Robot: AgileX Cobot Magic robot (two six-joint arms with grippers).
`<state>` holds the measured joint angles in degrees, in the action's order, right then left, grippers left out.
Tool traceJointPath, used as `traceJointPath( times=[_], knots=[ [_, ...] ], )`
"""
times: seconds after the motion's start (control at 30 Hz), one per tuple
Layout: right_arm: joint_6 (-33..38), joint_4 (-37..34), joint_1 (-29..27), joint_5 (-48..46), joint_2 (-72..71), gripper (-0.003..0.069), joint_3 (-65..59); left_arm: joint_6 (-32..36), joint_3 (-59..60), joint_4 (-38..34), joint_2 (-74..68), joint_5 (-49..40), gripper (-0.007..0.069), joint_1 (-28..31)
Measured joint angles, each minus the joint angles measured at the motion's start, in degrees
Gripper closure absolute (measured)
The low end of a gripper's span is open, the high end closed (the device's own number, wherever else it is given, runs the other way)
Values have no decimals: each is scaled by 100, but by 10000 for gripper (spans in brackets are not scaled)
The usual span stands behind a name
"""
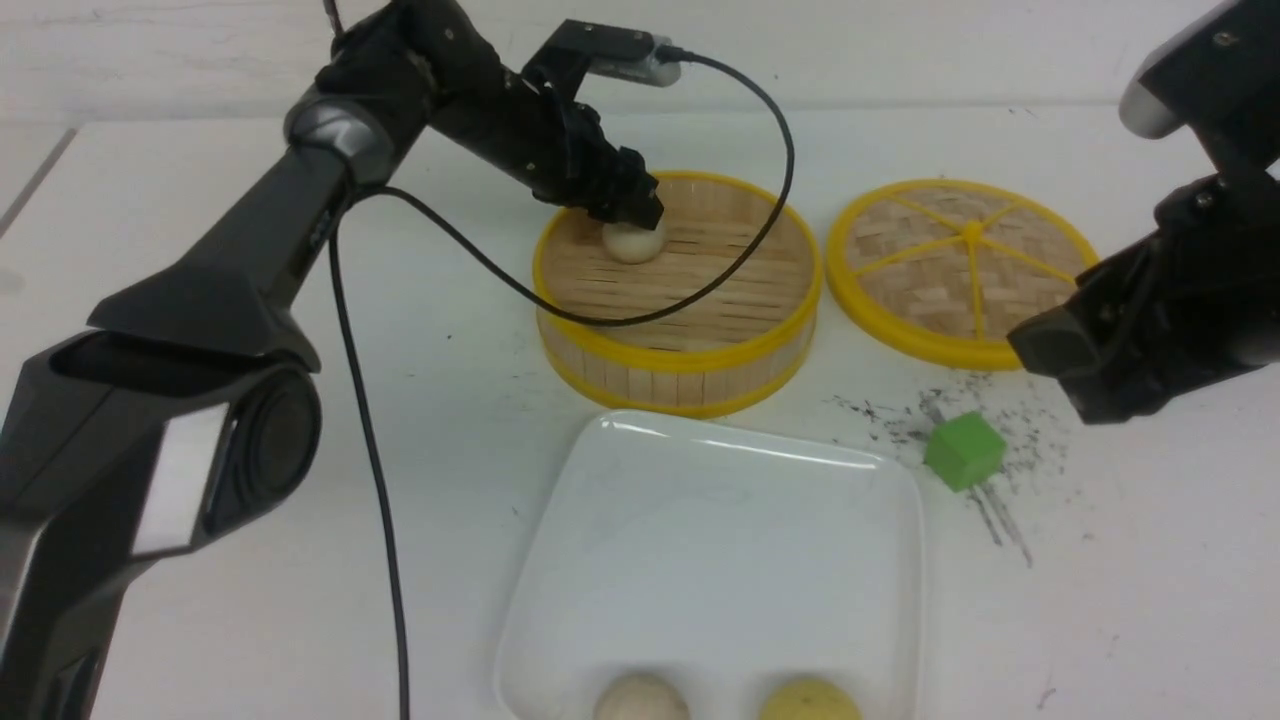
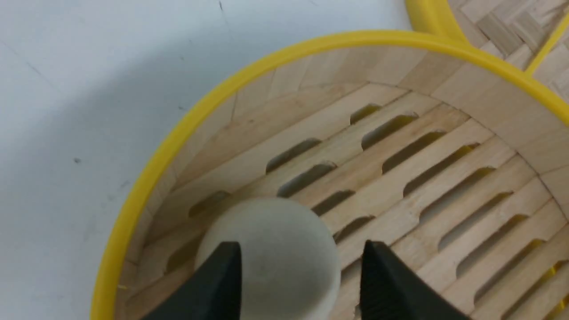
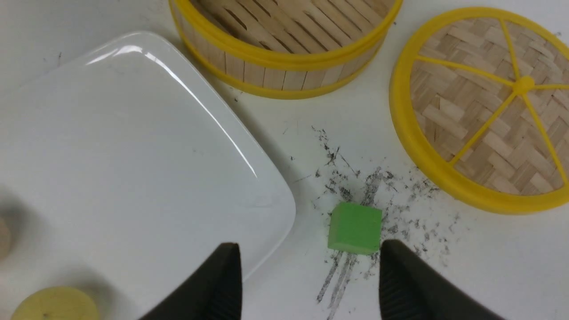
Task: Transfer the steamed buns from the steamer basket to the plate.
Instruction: Use the left arm to grab the steamed stuffed bun that is closest to it, then use the left arm to put the steamed stuffed bun into the plate
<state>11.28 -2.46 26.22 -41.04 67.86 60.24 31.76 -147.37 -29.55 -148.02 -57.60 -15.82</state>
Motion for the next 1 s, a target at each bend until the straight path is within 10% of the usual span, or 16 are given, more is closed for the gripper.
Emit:
traceJointPath(
  times=[0.47, 0.67, 1.0],
  knots=[
    [0, -6, 0, 5, 0, 237, 0, -292, 0, 704, -88, 0, 302, -201],
    [0, -6, 0, 5, 0, 237, 0, -187, -8, 809, -88, -170, 564, -201],
    [0, -15, 0, 5, 0, 237, 0, -167, -12, 710, -46, -309, 599, -201]
  ],
)
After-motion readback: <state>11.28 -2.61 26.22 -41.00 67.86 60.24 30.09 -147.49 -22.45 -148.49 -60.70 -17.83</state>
